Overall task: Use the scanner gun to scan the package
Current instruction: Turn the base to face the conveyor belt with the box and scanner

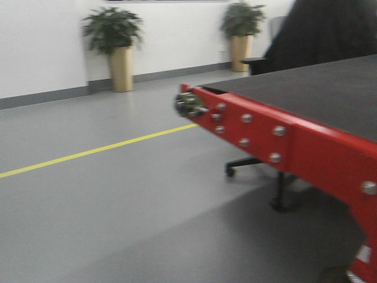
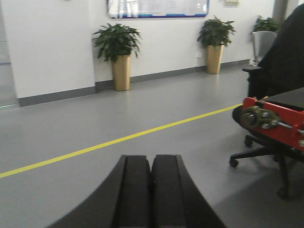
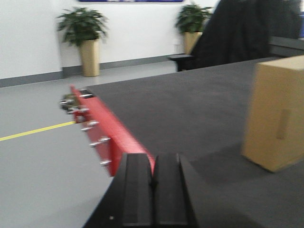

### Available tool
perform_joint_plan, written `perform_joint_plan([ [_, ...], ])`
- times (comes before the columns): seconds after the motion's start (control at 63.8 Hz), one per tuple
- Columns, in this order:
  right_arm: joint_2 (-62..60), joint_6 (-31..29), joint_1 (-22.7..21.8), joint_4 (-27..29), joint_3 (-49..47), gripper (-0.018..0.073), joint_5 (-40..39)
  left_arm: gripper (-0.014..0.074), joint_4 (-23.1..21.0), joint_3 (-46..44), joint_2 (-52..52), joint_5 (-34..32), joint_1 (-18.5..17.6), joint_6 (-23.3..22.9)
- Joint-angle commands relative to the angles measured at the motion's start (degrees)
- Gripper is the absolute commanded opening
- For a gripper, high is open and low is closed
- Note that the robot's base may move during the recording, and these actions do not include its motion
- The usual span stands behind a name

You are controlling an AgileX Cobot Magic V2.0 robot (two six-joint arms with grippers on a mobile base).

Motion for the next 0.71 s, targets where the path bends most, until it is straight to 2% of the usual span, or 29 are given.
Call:
perform_joint_plan([
  [0.0, -0.2, -0.1, -0.2, -0.2, 0.0, -0.0166, -0.8, -0.0111, 0.3, -0.2, -0.2, -1.1, -0.4, -0.1],
  [0.69, -0.2, -0.1, -0.2, -0.2, 0.0, -0.0166, -0.8, -0.0111, 0.3, -0.2, -0.2, -1.1, -0.4, -0.1],
])
